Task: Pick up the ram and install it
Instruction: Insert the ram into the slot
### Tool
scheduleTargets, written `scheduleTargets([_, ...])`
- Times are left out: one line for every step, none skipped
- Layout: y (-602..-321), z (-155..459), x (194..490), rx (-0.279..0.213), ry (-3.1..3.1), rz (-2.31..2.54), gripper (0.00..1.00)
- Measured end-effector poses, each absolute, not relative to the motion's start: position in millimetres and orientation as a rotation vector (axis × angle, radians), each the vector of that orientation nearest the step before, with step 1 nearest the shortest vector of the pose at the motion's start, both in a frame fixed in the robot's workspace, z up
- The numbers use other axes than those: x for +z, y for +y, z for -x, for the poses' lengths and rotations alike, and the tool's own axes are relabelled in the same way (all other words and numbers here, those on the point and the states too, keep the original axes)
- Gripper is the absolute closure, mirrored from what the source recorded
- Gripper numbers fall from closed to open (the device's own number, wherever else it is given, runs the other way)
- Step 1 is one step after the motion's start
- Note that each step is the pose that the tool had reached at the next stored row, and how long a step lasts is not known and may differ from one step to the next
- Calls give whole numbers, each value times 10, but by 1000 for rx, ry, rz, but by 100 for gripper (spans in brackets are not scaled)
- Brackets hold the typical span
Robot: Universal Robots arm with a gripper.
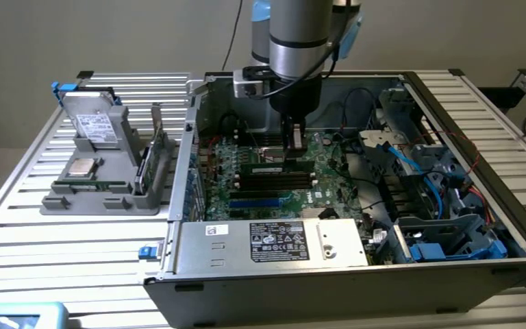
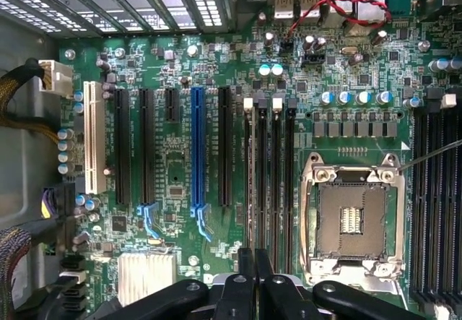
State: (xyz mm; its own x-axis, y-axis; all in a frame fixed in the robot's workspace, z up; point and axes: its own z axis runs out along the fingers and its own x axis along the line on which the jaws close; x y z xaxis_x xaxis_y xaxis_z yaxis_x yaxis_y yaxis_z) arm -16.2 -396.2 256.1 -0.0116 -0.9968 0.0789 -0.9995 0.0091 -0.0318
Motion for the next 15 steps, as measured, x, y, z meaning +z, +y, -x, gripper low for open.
scheduleTargets([-3961, 161, 2558, 122, -2202, -2190, 88])
scheduleTargets([-3961, 162, 2554, 122, -2200, -2192, 88])
scheduleTargets([-3961, 161, 2549, 121, -2200, -2192, 88])
scheduleTargets([-3961, 161, 2543, 121, -2200, -2192, 88])
scheduleTargets([-3961, 162, 2537, 121, -2200, -2192, 88])
scheduleTargets([-3961, 162, 2530, 121, -2200, -2192, 88])
scheduleTargets([-3961, 162, 2525, 121, -2200, -2192, 88])
scheduleTargets([-3962, 162, 2523, 120, -2200, -2191, 88])
scheduleTargets([-3962, 162, 2522, 118, -2198, -2190, 88])
scheduleTargets([-3961, 162, 2521, 115, -2197, -2189, 88])
scheduleTargets([-3962, 162, 2519, 112, -2196, -2188, 88])
scheduleTargets([-3962, 162, 2517, 111, -2195, -2188, 88])
scheduleTargets([-3962, 162, 2513, 110, -2196, -2188, 88])
scheduleTargets([-3962, 162, 2510, 110, -2196, -2188, 88])
scheduleTargets([-3962, 159, 2505, 110, -2195, -2187, 88])
